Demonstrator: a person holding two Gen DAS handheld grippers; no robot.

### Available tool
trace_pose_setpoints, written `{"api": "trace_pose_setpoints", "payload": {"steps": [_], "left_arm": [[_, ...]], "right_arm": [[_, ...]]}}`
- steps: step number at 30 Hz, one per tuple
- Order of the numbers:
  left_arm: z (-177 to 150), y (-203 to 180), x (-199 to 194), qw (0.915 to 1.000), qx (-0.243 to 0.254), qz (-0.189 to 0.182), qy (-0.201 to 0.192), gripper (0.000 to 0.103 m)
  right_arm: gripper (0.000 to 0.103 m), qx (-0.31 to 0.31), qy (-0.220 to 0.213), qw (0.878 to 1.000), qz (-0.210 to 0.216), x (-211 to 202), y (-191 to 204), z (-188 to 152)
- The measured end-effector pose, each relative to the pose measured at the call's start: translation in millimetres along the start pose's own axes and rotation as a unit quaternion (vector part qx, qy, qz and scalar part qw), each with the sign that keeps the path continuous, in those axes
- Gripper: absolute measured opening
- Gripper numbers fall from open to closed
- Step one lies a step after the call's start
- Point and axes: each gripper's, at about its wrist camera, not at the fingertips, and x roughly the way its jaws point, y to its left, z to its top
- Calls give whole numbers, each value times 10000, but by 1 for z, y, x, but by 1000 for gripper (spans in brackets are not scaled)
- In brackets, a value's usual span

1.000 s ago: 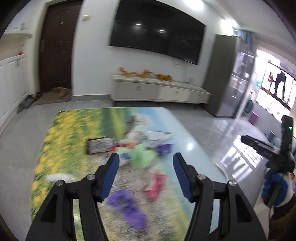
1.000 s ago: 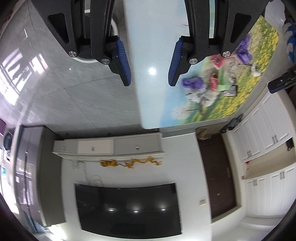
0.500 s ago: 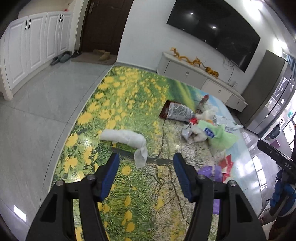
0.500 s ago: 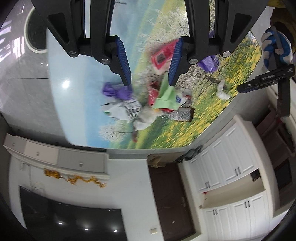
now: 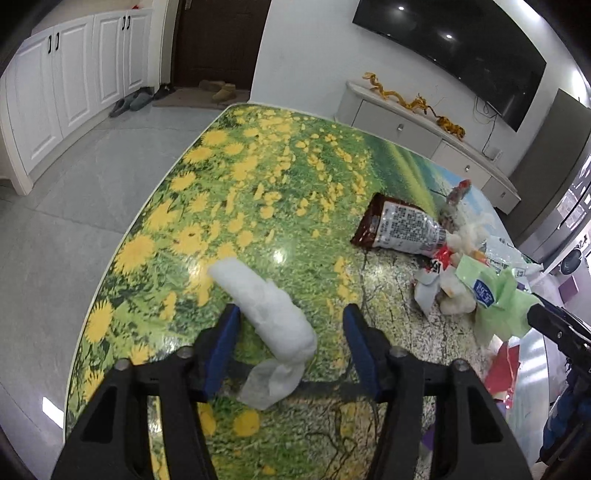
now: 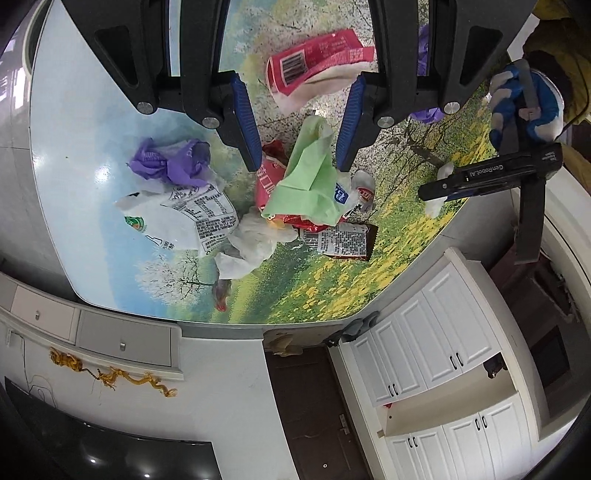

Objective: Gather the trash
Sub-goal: 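Grasp the white tissue with the left gripper, then grasp the green paper with the right gripper while the left gripper holds the tissue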

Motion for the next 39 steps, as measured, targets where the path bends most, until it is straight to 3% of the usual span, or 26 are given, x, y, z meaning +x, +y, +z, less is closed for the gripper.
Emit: {"api": "trace_pose_setpoints", "payload": {"steps": [1, 3, 7, 10, 25, 29, 35, 39], "left_arm": [[0, -2, 1, 10000, 51, -35, -6, 34], [1, -5, 3, 9999, 101, -127, 3, 21], [-2, -8, 2, 9995, 147, -294, -38, 19], [-5, -11, -4, 9992, 159, -349, -88, 18], [-13, -22, -85, 9956, 304, -526, -708, 18], [-17, -29, -101, 9944, 368, -561, -812, 18], [-23, -34, -112, 9937, 367, -638, -848, 18], [-26, -32, -110, 9941, 322, -679, -778, 18]], "right_arm": [[33, 1, 8, 10000, 7, 1, -1, 1], [28, 31, 10, 10000, 42, 2, -4, 1], [12, 31, 81, 9999, 129, 5, -6, 0], [7, -23, 40, 9999, 167, 2, -2, 0], [3, -342, -649, 9972, 140, -60, 33, 3], [3, -322, -779, 9964, 80, -79, 34, -2], [4, -279, -532, 9982, 86, -77, 32, -12], [36, -255, -346, 9990, 143, -63, 33, -19]]}}
